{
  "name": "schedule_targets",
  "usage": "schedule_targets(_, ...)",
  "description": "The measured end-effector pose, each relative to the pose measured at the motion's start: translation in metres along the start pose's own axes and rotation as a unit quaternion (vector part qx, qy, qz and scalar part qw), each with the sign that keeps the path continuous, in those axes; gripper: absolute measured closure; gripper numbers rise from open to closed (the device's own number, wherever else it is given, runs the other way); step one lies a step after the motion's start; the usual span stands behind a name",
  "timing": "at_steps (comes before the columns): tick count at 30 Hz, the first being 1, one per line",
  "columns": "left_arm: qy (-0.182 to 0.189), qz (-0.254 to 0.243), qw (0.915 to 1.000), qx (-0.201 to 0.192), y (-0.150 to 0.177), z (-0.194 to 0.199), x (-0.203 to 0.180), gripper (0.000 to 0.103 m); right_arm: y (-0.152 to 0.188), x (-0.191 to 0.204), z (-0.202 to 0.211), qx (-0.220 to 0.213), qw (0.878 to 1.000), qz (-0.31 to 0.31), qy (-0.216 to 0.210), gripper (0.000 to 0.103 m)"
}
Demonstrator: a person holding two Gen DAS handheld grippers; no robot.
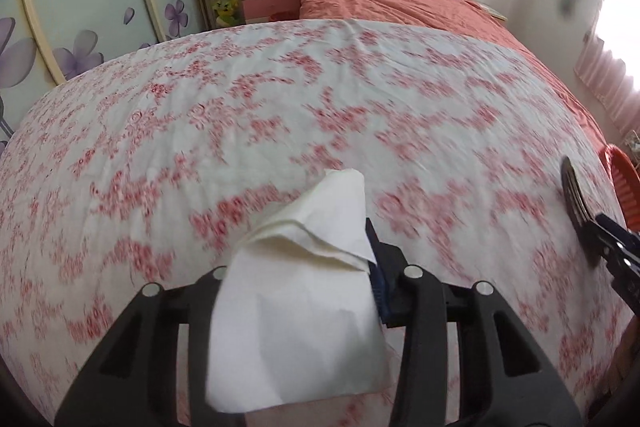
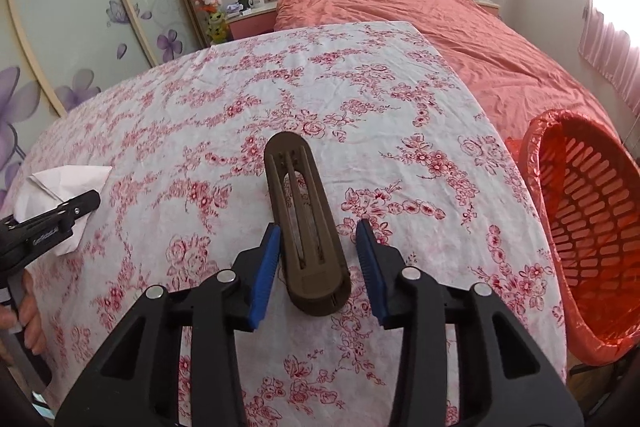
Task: Collect trash
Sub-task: 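Lift the white tissue and brown hair clip off the bed with both tools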
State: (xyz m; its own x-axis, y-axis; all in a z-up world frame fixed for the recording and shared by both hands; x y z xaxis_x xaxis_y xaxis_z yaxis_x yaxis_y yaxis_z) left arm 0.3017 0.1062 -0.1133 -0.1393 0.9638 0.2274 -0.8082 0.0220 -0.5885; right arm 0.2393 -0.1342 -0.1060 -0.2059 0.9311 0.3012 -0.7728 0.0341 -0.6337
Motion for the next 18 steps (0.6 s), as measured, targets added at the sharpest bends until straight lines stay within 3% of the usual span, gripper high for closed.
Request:
schedule_targets(6, -0.015, -0.012, 0.9998, -0.012, 0.007, 0.008, -0.010, 0.060, 0.001, 0.007, -0.002, 0.008, 1.000, 0.019, 0.021, 0.063)
schedule_targets(10, -0.016, -0.010, 0.9997, -0.013, 0.008, 0.010, -0.014, 0.061, 0.001, 0.012, -0.004, 0.012, 0.999, 0.035, 0.027, 0.070)
schedule_targets(12, -0.013, -0.010, 0.9998, -0.014, 0.009, 0.011, -0.015, 0.067, 0.002, 0.013, -0.003, 0.012, 0.999, 0.038, 0.028, 0.070)
schedule_targets(18, 0.000, -0.011, 0.9997, -0.022, 0.009, 0.020, -0.018, 0.070, 0.007, 0.016, 0.012, -0.007, 0.999, 0.048, 0.021, 0.070)
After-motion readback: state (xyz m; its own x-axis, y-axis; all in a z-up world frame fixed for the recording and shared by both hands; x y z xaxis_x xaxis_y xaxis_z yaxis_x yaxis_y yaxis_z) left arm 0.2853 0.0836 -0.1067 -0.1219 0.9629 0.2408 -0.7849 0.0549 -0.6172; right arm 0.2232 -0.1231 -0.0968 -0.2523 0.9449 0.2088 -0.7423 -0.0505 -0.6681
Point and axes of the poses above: each gripper's, at about its wrist camera, not at the fingertips, and z roughly against the way its jaws point, x to its left, y to its underside, the point moved 2 cm from there along -z, roughly the way its jaws point, and after that the axes turned 15 degrees about -y, right-handed, at the moved point
